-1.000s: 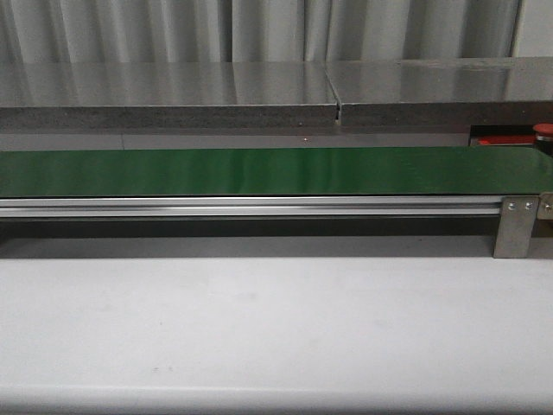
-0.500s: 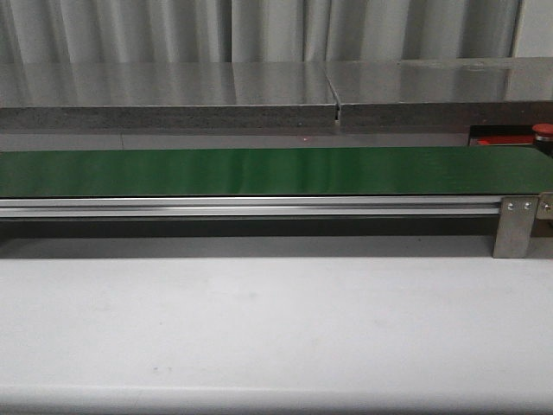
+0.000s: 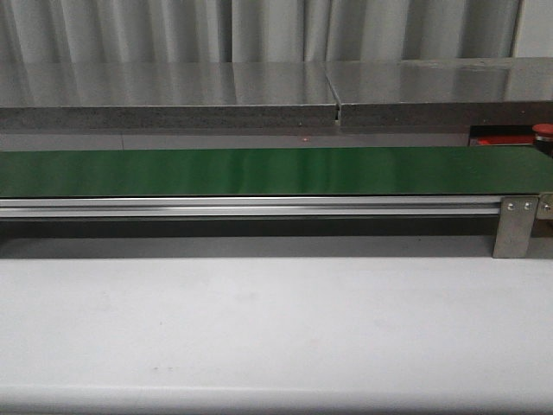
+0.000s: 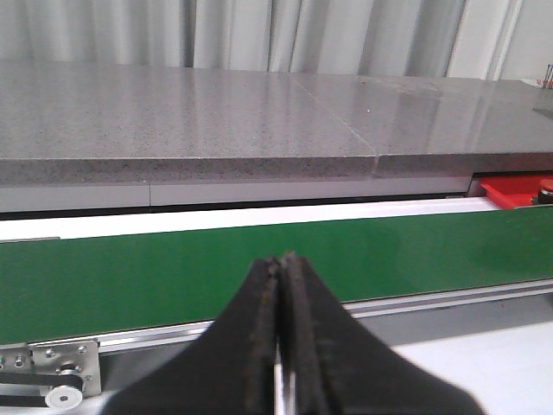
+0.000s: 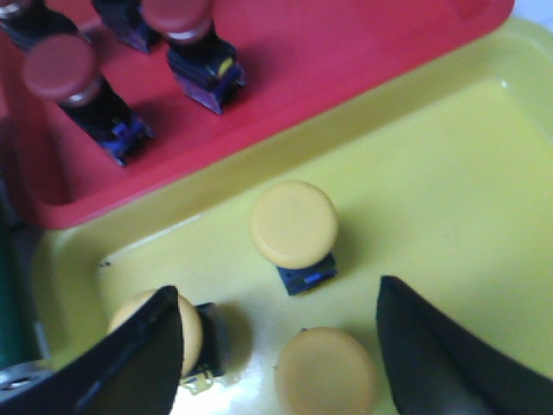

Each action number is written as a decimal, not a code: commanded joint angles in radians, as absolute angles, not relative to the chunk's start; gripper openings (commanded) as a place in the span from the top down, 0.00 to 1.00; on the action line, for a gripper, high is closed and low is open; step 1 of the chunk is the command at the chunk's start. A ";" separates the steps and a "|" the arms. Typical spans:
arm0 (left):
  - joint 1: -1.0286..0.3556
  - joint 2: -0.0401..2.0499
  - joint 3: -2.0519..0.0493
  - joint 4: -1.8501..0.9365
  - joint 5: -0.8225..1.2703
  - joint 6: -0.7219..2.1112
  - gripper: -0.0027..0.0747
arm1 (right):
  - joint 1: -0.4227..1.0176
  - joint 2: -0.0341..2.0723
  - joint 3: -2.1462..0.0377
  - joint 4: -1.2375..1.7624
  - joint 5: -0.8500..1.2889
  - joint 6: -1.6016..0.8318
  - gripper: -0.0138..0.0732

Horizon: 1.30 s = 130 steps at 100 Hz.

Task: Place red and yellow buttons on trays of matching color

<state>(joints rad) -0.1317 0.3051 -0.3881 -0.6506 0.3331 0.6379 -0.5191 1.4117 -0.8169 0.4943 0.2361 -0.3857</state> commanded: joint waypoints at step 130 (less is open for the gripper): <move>-0.139 0.312 -0.415 -0.671 0.272 0.636 0.99 | -0.106 0.287 -0.499 0.485 0.623 -0.480 0.98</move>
<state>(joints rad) -0.1317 0.3051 -0.3881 -0.6506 0.3331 0.6379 -0.1101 0.2798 -0.4756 0.4712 0.6804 -0.4741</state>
